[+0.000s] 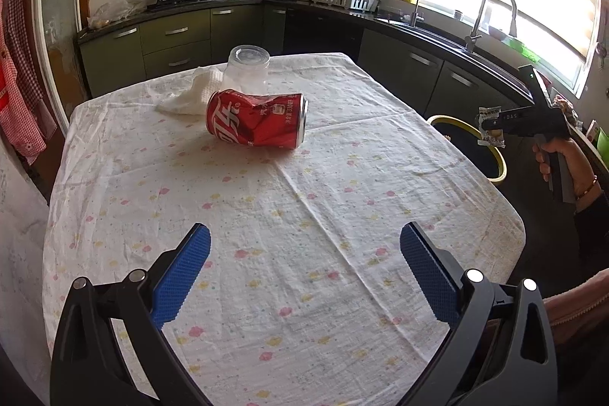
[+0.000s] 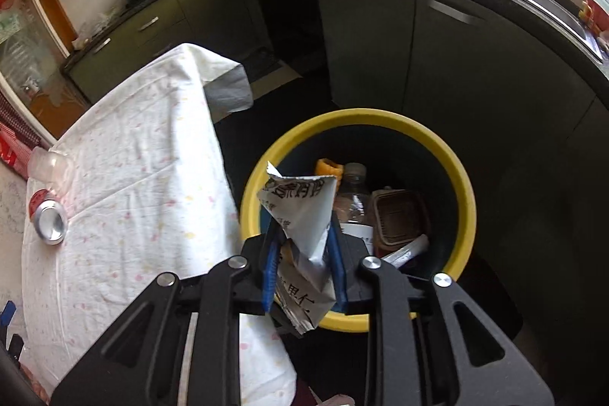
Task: Collect trash
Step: 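Carry the snack wrapper over the yellow bin and open the right gripper, then lower the left gripper onto the red Coca-Cola can and grasp it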
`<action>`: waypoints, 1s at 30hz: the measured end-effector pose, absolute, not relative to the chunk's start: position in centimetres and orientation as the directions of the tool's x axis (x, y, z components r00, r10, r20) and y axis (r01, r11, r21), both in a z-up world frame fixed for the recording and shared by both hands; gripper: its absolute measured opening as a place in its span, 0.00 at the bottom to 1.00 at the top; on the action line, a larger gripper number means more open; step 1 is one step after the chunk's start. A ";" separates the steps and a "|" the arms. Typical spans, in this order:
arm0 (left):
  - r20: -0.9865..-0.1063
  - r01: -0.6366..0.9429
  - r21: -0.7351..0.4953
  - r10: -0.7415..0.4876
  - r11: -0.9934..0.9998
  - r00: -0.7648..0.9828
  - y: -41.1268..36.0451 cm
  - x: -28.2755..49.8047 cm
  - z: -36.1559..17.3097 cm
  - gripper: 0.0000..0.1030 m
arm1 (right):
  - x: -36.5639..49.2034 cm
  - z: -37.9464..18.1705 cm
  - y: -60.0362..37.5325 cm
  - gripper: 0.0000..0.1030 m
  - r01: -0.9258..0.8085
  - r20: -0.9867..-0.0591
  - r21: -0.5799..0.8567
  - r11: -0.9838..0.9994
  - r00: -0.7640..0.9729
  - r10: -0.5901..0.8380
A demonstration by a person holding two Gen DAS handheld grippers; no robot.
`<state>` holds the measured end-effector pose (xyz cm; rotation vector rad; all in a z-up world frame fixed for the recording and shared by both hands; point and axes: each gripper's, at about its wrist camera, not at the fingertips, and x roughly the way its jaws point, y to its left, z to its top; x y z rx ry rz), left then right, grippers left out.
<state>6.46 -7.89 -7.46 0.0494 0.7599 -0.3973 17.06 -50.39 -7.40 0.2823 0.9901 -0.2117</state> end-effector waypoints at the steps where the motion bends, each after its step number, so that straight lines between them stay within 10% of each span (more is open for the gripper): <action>1: -0.680 0.370 -0.097 -0.333 0.924 0.653 -8.1 6.5 -7.5 0.95 | 17.4 -7.8 -50.9 0.39 0.305 -0.849 0.128 0.944 0.525 -0.055; 3: -0.682 0.373 -0.096 -0.334 0.923 0.651 -8.3 6.5 -7.5 0.95 | 17.8 -8.1 -51.5 0.59 0.342 -0.845 0.088 0.935 0.523 -0.112; 11: -0.701 0.377 -0.102 -0.335 0.921 0.630 -8.8 7.3 -7.9 0.95 | 15.0 -6.9 -47.4 0.68 0.265 -0.788 0.147 0.953 0.614 -0.049; 30: -0.758 0.329 -0.011 -0.223 0.944 0.613 -10.5 15.8 -9.4 0.95 | 14.4 -7.1 -38.6 0.69 0.059 -0.782 0.166 0.984 0.616 0.094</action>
